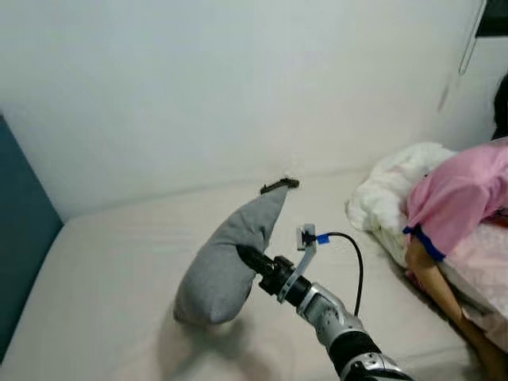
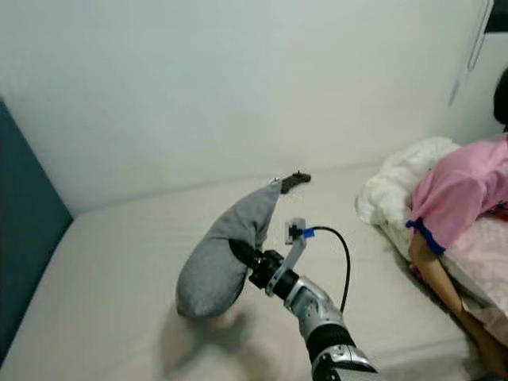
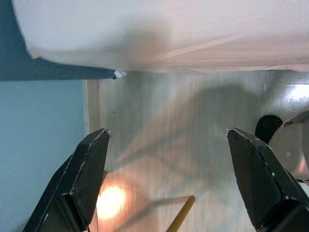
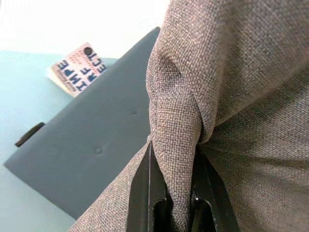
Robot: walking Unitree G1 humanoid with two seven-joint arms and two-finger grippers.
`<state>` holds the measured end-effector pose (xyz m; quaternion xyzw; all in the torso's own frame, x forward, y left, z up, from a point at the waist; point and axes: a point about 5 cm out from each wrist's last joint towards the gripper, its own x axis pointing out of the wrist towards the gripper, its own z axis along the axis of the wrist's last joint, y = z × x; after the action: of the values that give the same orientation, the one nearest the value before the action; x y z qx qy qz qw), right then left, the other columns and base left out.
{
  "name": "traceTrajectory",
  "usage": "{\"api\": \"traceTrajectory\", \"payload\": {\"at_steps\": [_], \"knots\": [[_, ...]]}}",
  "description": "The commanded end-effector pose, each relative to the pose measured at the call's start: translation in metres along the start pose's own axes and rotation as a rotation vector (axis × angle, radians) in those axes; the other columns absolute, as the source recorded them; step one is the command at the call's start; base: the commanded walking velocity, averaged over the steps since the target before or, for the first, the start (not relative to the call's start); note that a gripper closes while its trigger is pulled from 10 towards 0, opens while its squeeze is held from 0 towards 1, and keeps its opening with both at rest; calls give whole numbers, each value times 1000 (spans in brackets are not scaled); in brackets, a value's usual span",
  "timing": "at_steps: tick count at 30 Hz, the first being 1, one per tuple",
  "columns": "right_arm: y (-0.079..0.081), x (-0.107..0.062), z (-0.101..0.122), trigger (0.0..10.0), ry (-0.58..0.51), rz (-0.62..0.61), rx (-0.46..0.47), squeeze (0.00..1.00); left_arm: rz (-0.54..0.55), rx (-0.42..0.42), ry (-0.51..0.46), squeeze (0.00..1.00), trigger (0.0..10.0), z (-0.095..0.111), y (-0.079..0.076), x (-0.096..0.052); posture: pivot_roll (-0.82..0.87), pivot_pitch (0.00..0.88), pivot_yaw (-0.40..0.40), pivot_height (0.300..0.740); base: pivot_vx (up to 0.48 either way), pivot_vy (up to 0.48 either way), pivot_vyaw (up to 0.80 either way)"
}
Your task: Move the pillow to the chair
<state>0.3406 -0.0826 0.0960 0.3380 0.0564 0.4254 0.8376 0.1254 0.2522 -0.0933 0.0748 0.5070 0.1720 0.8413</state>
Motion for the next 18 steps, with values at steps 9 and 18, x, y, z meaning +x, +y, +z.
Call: {"api": "traceTrajectory", "payload": {"at_steps": [9,18], "knots": [[4,6,3,0,-21,-4,-32,0,-8,-2,34,0,10000,-8,-1,-1,16,6,0,740,-294,0,0],[-18,-12,-27,10000,183,-320,-220,0,-34,21,18,0,10000,-7,-6,-2,9,0,-14,740,-53,0,0]]}}
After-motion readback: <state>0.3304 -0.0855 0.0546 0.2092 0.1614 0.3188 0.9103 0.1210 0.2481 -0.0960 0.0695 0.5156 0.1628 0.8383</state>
